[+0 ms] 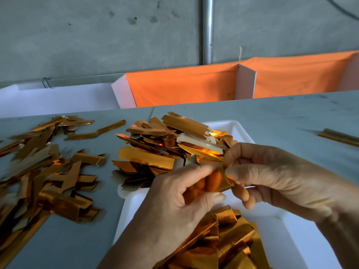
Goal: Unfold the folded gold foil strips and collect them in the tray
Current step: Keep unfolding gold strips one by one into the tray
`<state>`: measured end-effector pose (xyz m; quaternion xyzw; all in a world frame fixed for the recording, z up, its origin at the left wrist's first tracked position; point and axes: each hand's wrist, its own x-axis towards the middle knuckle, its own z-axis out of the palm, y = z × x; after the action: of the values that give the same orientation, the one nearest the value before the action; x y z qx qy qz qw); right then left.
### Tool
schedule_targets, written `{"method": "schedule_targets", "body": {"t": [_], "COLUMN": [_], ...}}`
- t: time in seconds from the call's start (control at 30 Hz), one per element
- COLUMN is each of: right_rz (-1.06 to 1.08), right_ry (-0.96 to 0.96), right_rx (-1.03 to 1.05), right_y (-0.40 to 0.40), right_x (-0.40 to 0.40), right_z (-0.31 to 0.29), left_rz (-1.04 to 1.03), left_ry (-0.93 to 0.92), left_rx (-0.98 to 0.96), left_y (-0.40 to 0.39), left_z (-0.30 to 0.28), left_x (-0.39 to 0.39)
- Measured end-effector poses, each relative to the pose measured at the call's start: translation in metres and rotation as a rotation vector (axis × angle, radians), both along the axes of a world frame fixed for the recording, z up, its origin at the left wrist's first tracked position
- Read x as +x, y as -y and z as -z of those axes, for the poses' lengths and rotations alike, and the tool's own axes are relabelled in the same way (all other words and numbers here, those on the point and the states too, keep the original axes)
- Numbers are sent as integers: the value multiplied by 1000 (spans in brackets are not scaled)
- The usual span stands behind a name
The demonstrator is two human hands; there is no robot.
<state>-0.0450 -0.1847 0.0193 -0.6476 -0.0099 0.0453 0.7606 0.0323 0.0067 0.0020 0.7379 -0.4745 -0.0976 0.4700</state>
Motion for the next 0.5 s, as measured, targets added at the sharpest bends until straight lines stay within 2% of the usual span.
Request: {"method": "schedule_targets", "body": {"t": [0.17,0.27,0.5], "right_rz": [-70,-42,-32], "right_ry": [-29,-26,4], "right_rx": [-87,-175,-91], "right_y": [5,10,8], "right_x": [10,14,8], "right_z": [9,17,11], "left_rz": [-5,-3,-9], "left_ry": [32,29,-8], "left_rx": [6,5,7], "left_y": [0,0,0], "left_z": [0,2,3], "left_x": [-1,0,1]}}
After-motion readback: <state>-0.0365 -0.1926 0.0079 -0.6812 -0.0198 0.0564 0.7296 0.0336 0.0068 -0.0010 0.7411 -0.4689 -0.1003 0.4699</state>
